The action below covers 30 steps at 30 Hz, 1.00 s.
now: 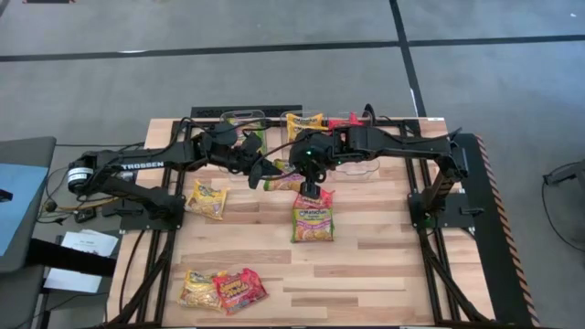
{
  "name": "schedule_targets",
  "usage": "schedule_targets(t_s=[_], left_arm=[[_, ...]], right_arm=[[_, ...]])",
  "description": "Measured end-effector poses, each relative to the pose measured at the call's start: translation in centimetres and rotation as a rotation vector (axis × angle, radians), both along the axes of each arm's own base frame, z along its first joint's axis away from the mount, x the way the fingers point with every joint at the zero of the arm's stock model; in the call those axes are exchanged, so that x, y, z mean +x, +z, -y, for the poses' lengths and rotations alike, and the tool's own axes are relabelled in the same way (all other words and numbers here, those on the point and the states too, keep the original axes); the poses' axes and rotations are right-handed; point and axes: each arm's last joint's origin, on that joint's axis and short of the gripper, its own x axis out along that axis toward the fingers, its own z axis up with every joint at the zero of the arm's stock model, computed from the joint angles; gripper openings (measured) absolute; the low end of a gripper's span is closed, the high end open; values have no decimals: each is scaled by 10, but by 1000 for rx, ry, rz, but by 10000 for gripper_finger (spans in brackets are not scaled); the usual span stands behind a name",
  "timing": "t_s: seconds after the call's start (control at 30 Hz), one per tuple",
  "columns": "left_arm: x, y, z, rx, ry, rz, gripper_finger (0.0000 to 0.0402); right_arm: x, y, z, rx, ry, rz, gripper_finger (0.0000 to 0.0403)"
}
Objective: Sort Maruchan noodles
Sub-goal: Put the green noodle pack into the left transparent bin
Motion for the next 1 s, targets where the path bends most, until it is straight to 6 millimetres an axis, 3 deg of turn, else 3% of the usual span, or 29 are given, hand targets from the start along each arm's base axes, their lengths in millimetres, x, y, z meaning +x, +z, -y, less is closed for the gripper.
schedule_targets(t_s=[0.17, 0.67, 0.83, 1.0], left_arm=[[0, 0, 0, 0, -2, 0, 79], [-3, 0, -3, 62, -14, -12, 38], [-10, 1, -9, 61, -13, -30, 7], [-21, 7, -15, 89, 2, -22, 5]], right_arm=[[0, 0, 0, -3, 3, -3, 20], [0, 1, 3, -9, -2, 4, 146], [-9, 14, 10, -2, -31, -22, 166], [-12, 31, 19, -5, -57, 21, 166]])
